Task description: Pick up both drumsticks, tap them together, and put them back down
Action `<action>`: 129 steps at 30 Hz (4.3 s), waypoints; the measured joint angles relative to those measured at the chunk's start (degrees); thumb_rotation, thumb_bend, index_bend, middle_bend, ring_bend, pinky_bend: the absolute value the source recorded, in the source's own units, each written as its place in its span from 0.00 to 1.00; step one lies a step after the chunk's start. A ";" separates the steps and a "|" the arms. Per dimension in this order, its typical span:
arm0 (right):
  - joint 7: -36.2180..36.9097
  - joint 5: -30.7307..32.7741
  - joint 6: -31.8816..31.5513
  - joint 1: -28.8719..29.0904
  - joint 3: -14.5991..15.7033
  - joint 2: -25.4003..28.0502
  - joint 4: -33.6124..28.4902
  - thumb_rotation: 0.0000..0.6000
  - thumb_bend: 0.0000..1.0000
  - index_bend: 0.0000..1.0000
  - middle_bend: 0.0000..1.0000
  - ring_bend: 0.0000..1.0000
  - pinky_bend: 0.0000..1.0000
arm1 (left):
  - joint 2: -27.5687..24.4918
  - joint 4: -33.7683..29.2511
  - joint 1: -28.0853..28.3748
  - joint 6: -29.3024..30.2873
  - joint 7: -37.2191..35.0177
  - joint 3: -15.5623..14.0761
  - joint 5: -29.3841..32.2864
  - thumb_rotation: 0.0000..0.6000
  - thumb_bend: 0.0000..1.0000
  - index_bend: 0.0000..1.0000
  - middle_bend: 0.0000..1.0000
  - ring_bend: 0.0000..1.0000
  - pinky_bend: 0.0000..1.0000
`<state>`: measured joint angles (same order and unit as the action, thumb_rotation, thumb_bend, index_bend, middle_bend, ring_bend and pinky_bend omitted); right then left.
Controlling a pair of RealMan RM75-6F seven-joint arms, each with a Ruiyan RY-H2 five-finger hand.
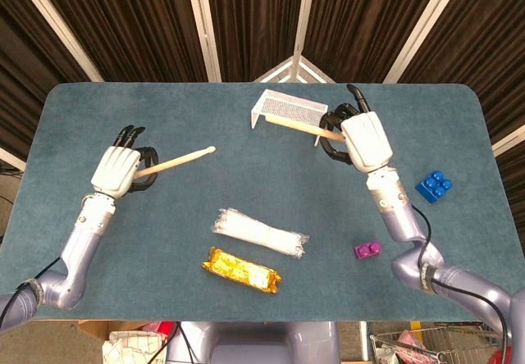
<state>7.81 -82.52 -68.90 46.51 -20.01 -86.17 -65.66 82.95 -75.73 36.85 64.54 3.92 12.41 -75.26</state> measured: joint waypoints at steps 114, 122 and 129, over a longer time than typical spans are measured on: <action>-6.97 -4.11 8.02 -3.12 16.23 -12.43 20.76 1.00 0.47 0.72 0.62 0.40 0.08 | 15.40 43.87 -0.19 -0.31 -17.83 -13.08 -13.50 1.00 0.53 0.56 0.56 0.09 0.00; -7.24 -2.89 10.94 -1.83 15.32 -16.38 25.29 1.00 0.47 0.72 0.62 0.40 0.08 | 20.56 52.24 -0.33 -1.73 -21.68 -14.64 -14.83 1.00 0.53 0.56 0.55 0.09 0.00; -6.92 -2.63 12.19 -1.66 15.31 -17.60 26.79 1.00 0.47 0.72 0.62 0.40 0.08 | 22.40 55.37 -0.35 -1.32 -23.32 -15.68 -16.07 1.00 0.50 0.49 0.49 0.08 0.00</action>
<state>0.89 -85.14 -56.71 44.85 -4.70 -103.77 -38.87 105.35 -20.36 36.50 63.22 -19.40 -3.27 -91.33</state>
